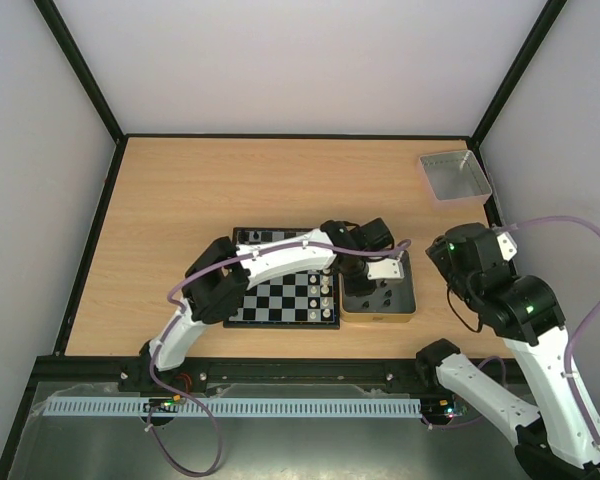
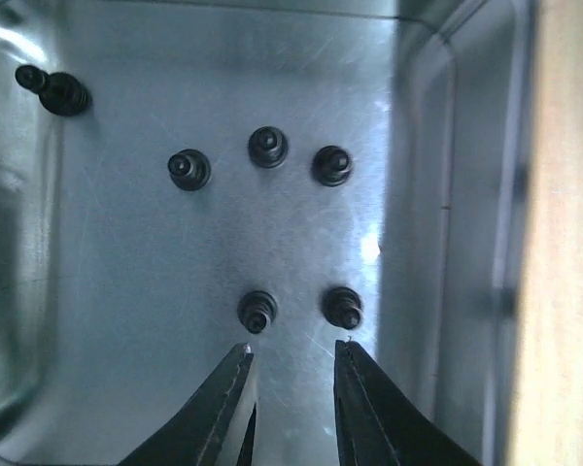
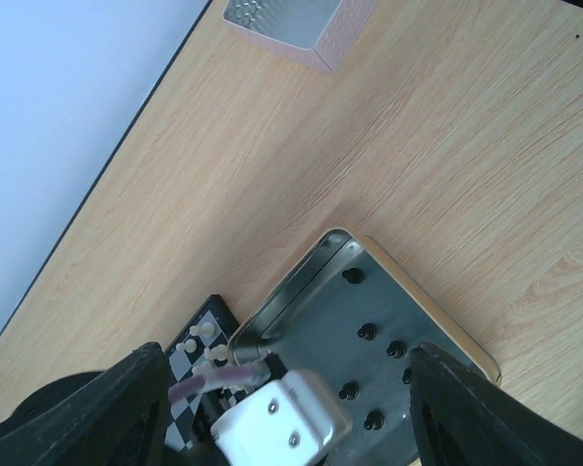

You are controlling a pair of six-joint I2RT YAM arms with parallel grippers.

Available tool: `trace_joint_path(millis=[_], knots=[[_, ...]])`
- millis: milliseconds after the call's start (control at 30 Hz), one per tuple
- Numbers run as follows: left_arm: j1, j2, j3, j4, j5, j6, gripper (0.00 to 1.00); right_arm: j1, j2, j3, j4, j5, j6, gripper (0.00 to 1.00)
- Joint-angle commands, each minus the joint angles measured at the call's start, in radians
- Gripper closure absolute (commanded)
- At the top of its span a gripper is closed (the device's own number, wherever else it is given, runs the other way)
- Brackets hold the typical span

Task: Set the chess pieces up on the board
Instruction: Pick up the chess piece from the storage box.

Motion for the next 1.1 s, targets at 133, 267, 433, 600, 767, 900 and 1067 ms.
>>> trace_joint_path(millis=[133,267,433,600,767,900,1067], knots=[[0.003,0.095,0.031,0.042,-0.056,-0.008,0.76,-0.003,-0.051,0.009,-0.048,0.011,0.001,0.34],[0.004,0.125,0.052,0.041,-0.066,-0.005,0.78,-0.003,-0.060,0.005,-0.048,0.001,0.000,0.34],[0.010,0.136,0.054,0.051,-0.067,-0.006,0.82,-0.003,-0.069,-0.011,-0.048,-0.006,0.002,0.34],[0.021,0.141,0.061,0.057,-0.070,-0.007,0.85,-0.004,-0.065,-0.024,-0.046,-0.011,0.002,0.34],[0.028,0.143,0.061,0.050,-0.066,0.000,0.86,-0.004,-0.052,-0.027,-0.043,-0.009,-0.003,0.34],[0.028,0.143,0.055,0.052,-0.067,0.003,0.85,-0.003,-0.042,-0.025,-0.039,-0.008,-0.007,0.34],[0.029,0.144,0.052,0.051,-0.066,0.006,0.88,-0.003,-0.039,-0.028,-0.035,-0.006,-0.006,0.34]])
